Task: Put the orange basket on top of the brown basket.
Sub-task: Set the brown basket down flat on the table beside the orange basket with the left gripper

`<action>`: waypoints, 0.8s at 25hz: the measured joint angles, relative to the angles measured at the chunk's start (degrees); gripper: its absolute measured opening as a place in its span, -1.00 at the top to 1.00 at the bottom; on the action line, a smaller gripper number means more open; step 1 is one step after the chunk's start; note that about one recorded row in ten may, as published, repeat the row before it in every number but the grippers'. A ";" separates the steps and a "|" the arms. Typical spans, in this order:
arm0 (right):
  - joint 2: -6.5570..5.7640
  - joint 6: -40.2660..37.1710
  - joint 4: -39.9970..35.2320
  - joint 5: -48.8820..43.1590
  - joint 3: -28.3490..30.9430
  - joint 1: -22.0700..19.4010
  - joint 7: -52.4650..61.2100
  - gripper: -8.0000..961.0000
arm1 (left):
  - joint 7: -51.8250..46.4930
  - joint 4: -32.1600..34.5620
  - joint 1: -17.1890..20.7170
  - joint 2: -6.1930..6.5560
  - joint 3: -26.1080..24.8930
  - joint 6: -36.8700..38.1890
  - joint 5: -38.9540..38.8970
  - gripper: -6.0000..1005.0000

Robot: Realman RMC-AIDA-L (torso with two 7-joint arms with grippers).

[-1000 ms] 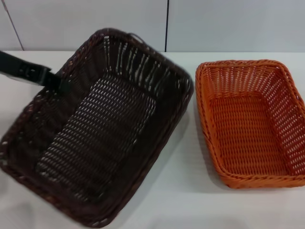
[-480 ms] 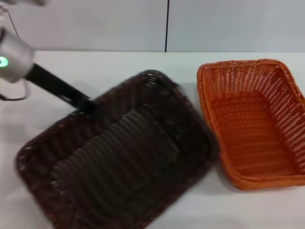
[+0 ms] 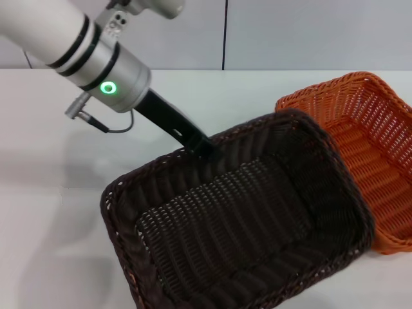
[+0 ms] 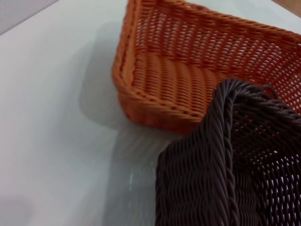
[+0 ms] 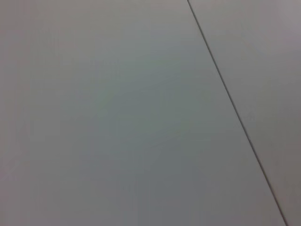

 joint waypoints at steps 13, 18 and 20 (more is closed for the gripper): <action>-0.55 0.33 -0.27 0.00 0.27 0.52 0.00 -0.05 | 1.40 1.76 -0.90 -0.03 0.96 0.06 1.35 0.58; -0.97 0.41 -0.37 -0.30 -0.44 1.39 0.01 -0.05 | 0.49 0.05 -0.54 -0.17 0.36 1.02 3.09 0.40; -1.06 0.45 -0.89 -0.62 -2.09 1.46 1.52 -0.05 | 0.49 -1.35 0.05 -0.21 -0.52 2.06 2.85 0.28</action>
